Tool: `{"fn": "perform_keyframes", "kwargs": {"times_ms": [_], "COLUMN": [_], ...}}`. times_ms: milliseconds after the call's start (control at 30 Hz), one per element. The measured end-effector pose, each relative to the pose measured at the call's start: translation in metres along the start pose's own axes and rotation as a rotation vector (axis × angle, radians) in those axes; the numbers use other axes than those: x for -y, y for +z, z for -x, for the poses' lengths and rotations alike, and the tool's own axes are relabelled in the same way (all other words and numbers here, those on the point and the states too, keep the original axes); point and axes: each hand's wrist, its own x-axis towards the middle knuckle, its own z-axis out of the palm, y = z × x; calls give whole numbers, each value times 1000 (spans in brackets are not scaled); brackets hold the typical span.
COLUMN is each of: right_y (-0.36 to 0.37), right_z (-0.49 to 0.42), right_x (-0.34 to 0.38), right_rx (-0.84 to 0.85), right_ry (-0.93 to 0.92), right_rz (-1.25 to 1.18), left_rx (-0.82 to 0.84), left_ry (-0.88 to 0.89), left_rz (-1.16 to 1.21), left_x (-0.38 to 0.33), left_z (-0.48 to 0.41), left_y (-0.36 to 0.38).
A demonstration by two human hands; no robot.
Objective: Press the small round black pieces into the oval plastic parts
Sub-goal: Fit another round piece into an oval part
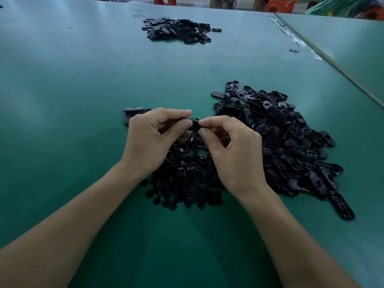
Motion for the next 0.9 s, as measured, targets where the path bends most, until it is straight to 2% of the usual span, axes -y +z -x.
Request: {"fn": "perform_keyframes", "kwargs": {"times_ms": [167,700,900], "right_y": [-1,-2,-1], "right_z": [-1,-3,-2], "right_x": [-1,-2,-2], "right_rx": [3,-12,16], "right_ry": [16,121,132], "right_rz": [-16,-190,-159], "left_rx": [24,29,40], "left_ry": [-38,-74,-59], "left_rz": [105,131,107], "left_x": [-4,-3,-4], "left_z": [2,4,4], "left_y": [3,5,4]}}
